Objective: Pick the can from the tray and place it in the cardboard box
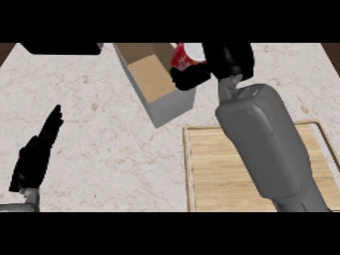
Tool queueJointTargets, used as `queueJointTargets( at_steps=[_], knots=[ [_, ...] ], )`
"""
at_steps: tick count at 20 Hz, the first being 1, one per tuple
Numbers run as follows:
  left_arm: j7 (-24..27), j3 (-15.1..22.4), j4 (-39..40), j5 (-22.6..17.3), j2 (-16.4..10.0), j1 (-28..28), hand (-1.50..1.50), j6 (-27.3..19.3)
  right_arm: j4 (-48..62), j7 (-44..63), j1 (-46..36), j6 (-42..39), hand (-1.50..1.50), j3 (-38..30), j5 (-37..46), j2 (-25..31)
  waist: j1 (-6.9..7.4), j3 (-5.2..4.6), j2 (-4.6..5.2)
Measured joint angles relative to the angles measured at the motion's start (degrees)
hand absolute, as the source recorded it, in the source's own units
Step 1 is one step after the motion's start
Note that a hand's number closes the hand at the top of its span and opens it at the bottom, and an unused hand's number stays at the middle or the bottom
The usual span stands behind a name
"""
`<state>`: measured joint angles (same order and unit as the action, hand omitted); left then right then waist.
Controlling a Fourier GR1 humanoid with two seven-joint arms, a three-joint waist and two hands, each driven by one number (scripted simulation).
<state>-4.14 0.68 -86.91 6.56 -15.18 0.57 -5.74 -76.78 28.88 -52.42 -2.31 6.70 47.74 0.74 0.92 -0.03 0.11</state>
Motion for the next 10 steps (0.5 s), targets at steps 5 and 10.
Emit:
queueJointTargets(
  at_steps=[5,10],
  knots=[
    [-0.4,0.1,-0.5,0.3,0.5,0.6,0.00,0.2,15.8,-0.3,-9.9,4.8,1.50,-0.9,-2.1,-0.5,0.92,-0.02,0.28],
    [-1.1,1.0,-1.0,1.2,1.4,1.4,0.00,0.1,30.8,-3.6,-16.0,9.5,1.50,-0.9,-5.1,-0.7,1.79,-0.03,0.60]
  ],
)
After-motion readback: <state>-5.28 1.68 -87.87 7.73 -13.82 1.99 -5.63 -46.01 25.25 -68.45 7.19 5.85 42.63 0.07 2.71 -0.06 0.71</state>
